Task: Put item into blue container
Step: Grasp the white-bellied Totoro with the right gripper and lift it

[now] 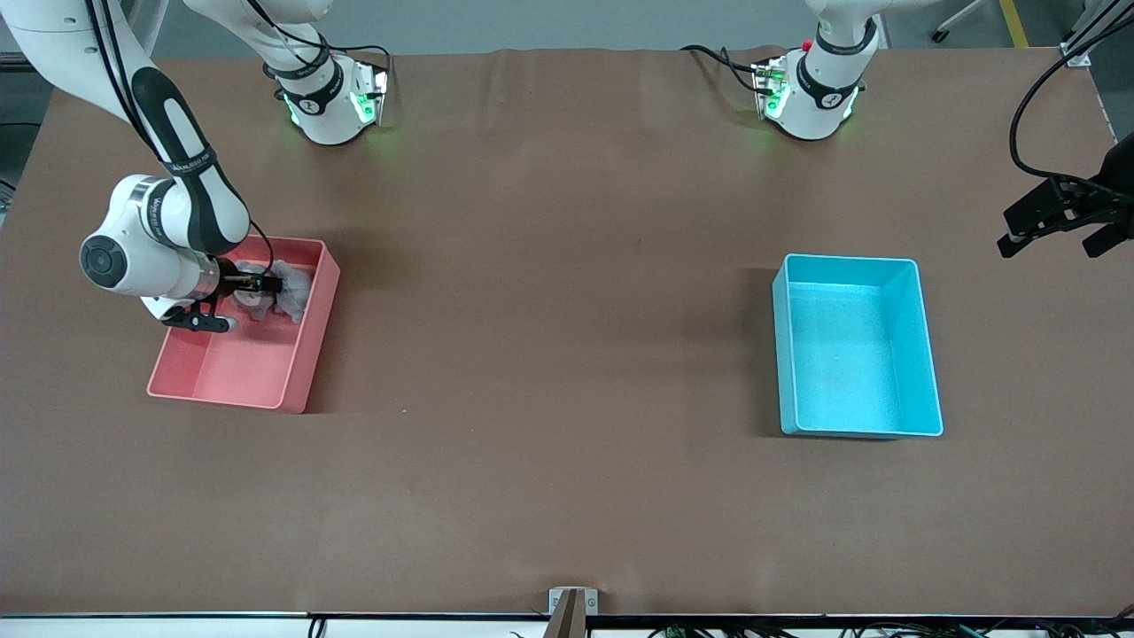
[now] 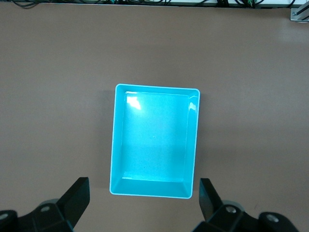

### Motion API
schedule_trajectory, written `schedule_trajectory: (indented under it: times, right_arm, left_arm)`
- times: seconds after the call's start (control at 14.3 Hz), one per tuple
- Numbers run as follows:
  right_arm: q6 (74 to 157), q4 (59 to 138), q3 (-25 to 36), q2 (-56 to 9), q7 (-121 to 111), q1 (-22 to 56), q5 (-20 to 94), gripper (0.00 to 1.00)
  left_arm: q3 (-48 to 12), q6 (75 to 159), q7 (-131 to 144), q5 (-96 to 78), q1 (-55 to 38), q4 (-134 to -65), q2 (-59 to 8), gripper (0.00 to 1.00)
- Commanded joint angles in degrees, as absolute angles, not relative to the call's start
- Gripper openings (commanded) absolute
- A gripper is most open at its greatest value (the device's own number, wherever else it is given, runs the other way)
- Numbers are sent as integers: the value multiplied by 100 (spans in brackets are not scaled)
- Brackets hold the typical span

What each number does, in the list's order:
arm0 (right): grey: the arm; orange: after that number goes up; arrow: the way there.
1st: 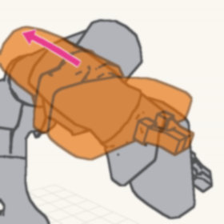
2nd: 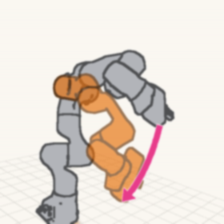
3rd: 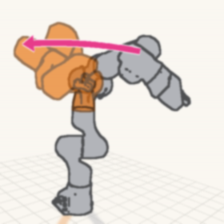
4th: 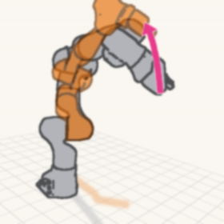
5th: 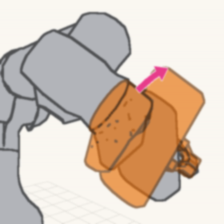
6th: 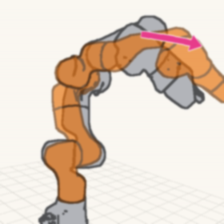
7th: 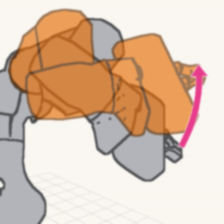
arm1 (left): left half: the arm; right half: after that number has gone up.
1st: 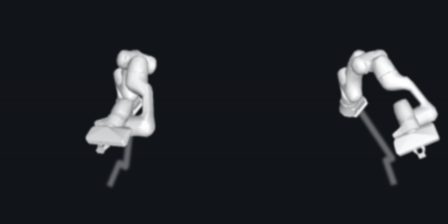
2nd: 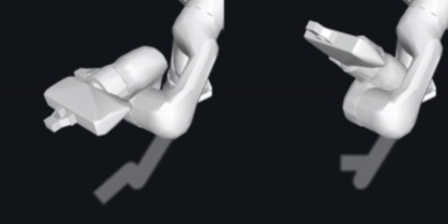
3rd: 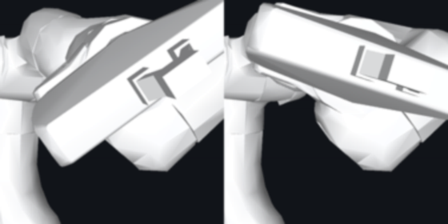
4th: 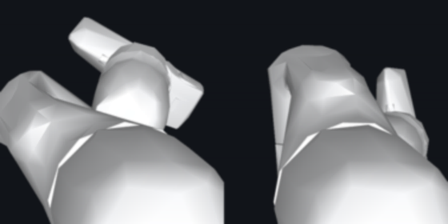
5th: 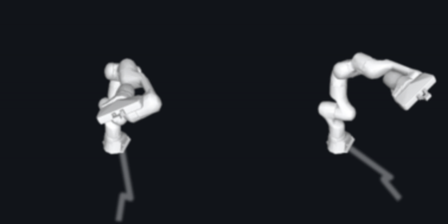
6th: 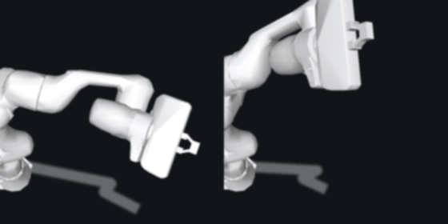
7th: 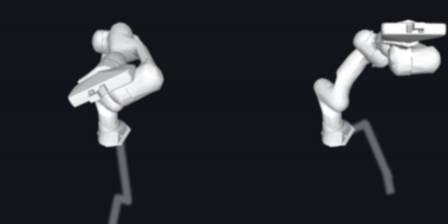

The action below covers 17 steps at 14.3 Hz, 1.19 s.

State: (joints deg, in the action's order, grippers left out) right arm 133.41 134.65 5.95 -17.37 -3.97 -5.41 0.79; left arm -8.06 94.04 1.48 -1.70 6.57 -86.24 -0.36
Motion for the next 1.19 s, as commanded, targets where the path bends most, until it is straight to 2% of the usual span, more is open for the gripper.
schedule_trajectory:
  times: [0.0, 0.14, 0.21, 0.35, 0.49, 0.56, 0.77, 1.12]
  right_arm:
    - [13386, 13483, 527, -1723, -316, -633, 97, 94]
    - [13351, 13474, 527, -1723, -325, -633, 105, 79]
    - [13220, 13456, 519, -1723, -325, -633, 97, 65]
    - [12765, 13229, 519, -1705, -316, -633, 97, 29]
    - [12210, 12843, 527, -1714, -316, -650, 97, 8]
    - [12069, 12728, 527, -1714, -325, -650, 97, 3]
    - [11735, 12342, 527, -1714, -334, -633, 97, 2]
    - [9988, 10735, 510, -1784, -221, -545, 79, 1]
  left_arm:
    - [-826, 9343, 202, -176, 668, -8543, -53, 100]
    - [-817, 9343, 202, -176, 668, -8543, -53, 100]
    - [-826, 9351, 193, -176, 668, -8543, -79, 100]
    - [-826, 9352, 193, -176, 668, -8543, -79, 100]
    - [-826, 9352, 193, -176, 668, -8543, -97, 100]
    - [-826, 9352, 193, -176, 668, -8543, -97, 100]
    - [-826, 9352, 193, -176, 668, -8543, -97, 100]
    - [-826, 9351, 193, -185, 668, -8552, -97, 100]
